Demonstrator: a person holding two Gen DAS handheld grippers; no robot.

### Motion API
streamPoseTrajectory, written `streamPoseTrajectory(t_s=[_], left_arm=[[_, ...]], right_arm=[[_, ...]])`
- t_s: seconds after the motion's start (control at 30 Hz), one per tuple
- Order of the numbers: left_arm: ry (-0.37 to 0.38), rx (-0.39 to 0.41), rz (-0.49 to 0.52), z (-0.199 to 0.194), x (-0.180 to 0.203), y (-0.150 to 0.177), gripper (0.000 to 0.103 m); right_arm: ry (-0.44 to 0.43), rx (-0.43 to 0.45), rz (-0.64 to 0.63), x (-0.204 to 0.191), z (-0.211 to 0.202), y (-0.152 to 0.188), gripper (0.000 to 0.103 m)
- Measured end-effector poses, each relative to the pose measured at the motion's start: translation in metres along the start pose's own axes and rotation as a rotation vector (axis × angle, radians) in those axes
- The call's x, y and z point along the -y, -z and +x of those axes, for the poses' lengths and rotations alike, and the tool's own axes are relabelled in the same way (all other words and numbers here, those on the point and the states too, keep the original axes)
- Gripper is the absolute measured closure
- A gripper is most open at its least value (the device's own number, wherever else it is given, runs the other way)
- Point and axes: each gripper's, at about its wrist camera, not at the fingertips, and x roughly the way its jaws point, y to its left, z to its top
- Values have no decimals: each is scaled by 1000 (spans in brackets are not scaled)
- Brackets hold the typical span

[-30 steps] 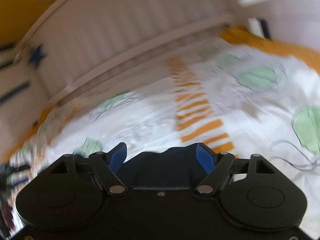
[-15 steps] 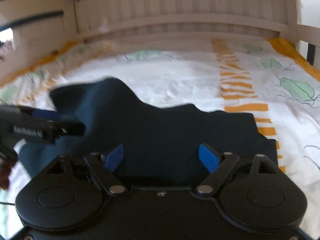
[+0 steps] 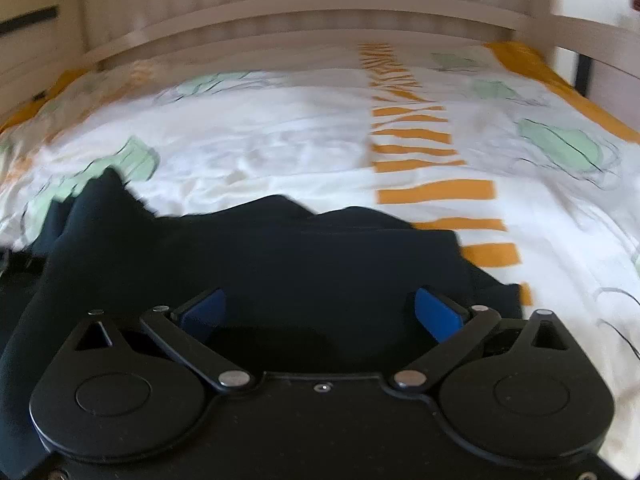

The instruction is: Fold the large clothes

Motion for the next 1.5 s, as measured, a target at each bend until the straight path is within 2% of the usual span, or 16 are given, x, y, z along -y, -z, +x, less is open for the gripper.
streamPoseTrajectory(t_s=[0.07,0.13,0.27,0.53,0.77,0.83,0.87,0.93,0.97,1.0,1.1,1.13,1.23,1.37,1.43,1.5], left_arm=[[-4,14,-5,0,-1,2,0],[-11,28,-14,-1,-1,5,0],[-36,41,-9,-5,0,9,0],[-30,54,31,-17,0,11,0],[50,42,56,-20,-10,15,1],[67,37,51,-21,-13,15,4],[72,36,49,-21,-13,15,9],[81,42,53,-24,-11,16,30],[79,49,60,-26,-10,16,35],[80,54,69,-28,-7,16,49],[56,50,87,-29,-4,18,65],[73,44,75,-29,-5,18,73],[103,41,17,-35,-10,18,82],[46,85,24,-55,-8,29,83],[56,46,-8,-50,-18,34,82],[76,39,-62,-44,-25,35,82]], right_arm=[[53,-1,39,9,3,0,10],[56,0,67,16,4,1,11],[87,4,42,10,4,1,11],[85,15,37,12,4,3,11],[65,19,35,13,3,4,9],[62,20,35,13,3,5,8],[61,19,34,12,3,5,8],[57,18,35,13,3,5,8],[56,19,35,13,3,5,8],[55,19,34,13,3,5,7],[55,19,35,13,3,5,7],[54,20,35,13,3,5,7],[51,22,35,13,3,5,7],[42,25,36,13,2,5,7],[39,25,35,13,2,5,6],[40,26,32,13,2,5,6]])
